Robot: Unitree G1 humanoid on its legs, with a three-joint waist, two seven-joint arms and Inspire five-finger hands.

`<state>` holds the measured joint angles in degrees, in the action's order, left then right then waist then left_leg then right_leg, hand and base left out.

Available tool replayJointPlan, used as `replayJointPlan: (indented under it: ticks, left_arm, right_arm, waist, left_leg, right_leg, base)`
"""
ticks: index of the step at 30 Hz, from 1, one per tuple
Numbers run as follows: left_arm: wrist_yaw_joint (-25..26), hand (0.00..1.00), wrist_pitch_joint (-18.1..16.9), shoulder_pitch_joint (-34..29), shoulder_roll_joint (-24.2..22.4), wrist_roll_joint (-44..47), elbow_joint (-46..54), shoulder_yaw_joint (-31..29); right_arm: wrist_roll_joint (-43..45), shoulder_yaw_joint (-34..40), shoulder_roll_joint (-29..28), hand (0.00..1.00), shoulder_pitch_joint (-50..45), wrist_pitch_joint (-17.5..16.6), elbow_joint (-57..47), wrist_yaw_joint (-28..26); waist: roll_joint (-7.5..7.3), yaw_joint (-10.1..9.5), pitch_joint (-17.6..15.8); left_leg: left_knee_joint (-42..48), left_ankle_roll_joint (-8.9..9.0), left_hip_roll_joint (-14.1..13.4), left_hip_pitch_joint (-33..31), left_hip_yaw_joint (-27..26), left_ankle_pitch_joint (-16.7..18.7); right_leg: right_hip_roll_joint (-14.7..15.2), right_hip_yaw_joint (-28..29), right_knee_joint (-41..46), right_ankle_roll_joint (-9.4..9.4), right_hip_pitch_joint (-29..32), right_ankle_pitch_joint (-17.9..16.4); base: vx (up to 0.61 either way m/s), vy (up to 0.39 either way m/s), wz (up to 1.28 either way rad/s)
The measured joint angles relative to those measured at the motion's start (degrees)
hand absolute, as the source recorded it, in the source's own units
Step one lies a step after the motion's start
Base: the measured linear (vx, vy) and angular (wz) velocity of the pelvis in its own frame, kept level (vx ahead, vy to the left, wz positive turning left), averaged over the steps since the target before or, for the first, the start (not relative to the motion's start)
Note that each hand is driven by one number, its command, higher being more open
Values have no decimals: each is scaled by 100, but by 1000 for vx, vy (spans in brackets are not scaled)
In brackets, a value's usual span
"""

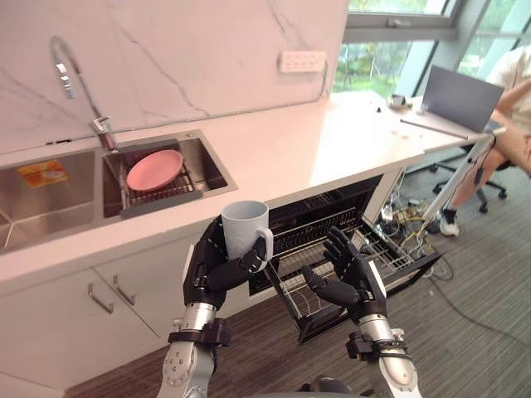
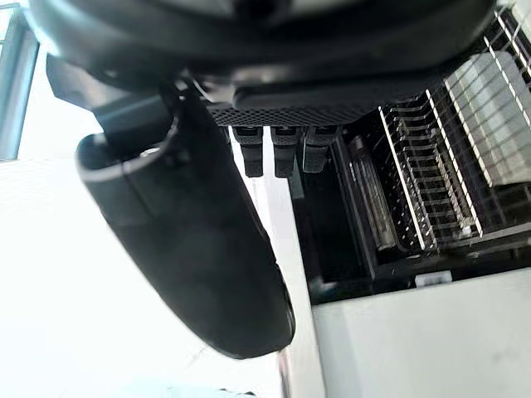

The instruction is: Walk over to the sink, pick up the cup, carry it to the dishwasher, place the cup inside the dishwasher, then close the dishwasher door

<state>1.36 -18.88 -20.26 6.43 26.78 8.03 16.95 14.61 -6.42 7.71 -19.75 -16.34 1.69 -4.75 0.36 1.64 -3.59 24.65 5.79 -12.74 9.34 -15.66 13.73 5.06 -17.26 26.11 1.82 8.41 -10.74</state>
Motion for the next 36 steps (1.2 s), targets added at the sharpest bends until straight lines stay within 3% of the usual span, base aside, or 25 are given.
replayJointPlan:
  ticks: [2, 3, 4, 6, 7, 8, 15, 18, 20, 21, 36]
  left_arm:
    - [-17, 30, 0, 6, -36, -120, 27, 90]
    - [-39, 30, -5, 6, -39, -164, 65, 96]
    - [-41, 30, -15, 4, -82, -216, 146, 92]
    - [-55, 30, -32, 4, -82, -220, 269, 90]
    - [-65, 30, -54, 3, -84, -223, 298, 89]
    - [-7, 30, -60, -87, -201, -234, 534, -180]
    - [2, 30, -87, 7, -213, -533, 478, -33]
    - [361, 30, -70, 919, -191, -791, -363, 3]
    - [377, 30, -45, 1186, -260, -785, -451, -4]
    - [367, 30, -43, 1274, -289, -786, -452, 66]
    - [365, 30, -13, 1306, -296, -758, -846, 144]
  right_arm:
    - [0, -19, 5, 90, -35, 60, -60, 44]
    - [0, -72, -30, 90, -100, 66, -173, 44]
    - [-1, -102, -19, 90, -119, 67, -294, 20]
    - [0, -136, -23, 90, -108, 67, -391, -34]
    - [-1, -144, 0, 90, -108, 67, -430, -115]
    - [3, -322, -73, 90, -397, 142, -755, -544]
    - [374, -359, -244, 90, -405, 148, -849, -738]
    - [668, -978, -260, 90, -326, 165, -1722, -1104]
    - [752, -1007, -344, 90, -329, 119, -2100, -1108]
    - [834, -948, -342, 90, -328, 65, -2204, -1107]
    - [832, -920, -2, 90, -328, 190, -2271, -936]
  waist:
    - [47, -7, -64]
    - [54, -82, -68]
    - [121, -124, -27]
    - [105, -178, -31]
    - [106, -239, -30]
    - [17, -391, 288]
    - [-34, -280, 344]
    - [-7, -238, 379]
    - [-74, -46, 407]
    - [-100, -40, 425]
    - [14, -45, 503]
  left_leg:
    - [1266, -80, -289, -353, 157, -407]
    - [1932, -127, -428, -645, 271, -439]
    - [2101, -148, -421, -913, 377, -192]
    - [1804, -297, -220, -1196, 416, 136]
    - [1236, -369, -1, -1308, 478, 248]
    - [-1294, -321, 613, -844, 547, -445]
    - [-1705, -319, 702, -625, 333, -611]
    - [-1884, -313, 602, -363, -285, -605]
    - [-1889, -311, 595, -311, -365, -602]
    - [-1889, -314, 597, -270, -415, -596]
    - [-1843, -312, 584, -278, -549, -581]
  right_leg:
    - [-214, 53, -472, 52, -518, 8]
    - [-343, 153, -722, 145, -725, 3]
    - [-430, 259, -901, 203, -796, 6]
    - [-448, 447, -1007, 208, -818, 9]
    - [-438, 612, -1047, 217, -798, 31]
    - [-243, 1029, -1358, -241, -621, 340]
    - [-238, 1198, -1423, -291, -534, 408]
    - [-411, 1722, -1654, -285, -602, 649]
    - [-427, 1775, -1782, -304, -642, 751]
    - [-431, 1811, -1827, -319, -665, 793]
    - [-450, 1925, -2534, -331, -884, 1221]
  base:
    - [180, -112, -23]
    - [123, -27, -50]
    - [99, 9, -60]
    - [95, 29, -57]
    - [225, 340, -112]
    - [215, 335, -99]
    - [35, 60, -24]
    - [21, 48, -90]
    - [14, 38, -35]
    - [16, 34, -27]
    - [-31, 4, -6]
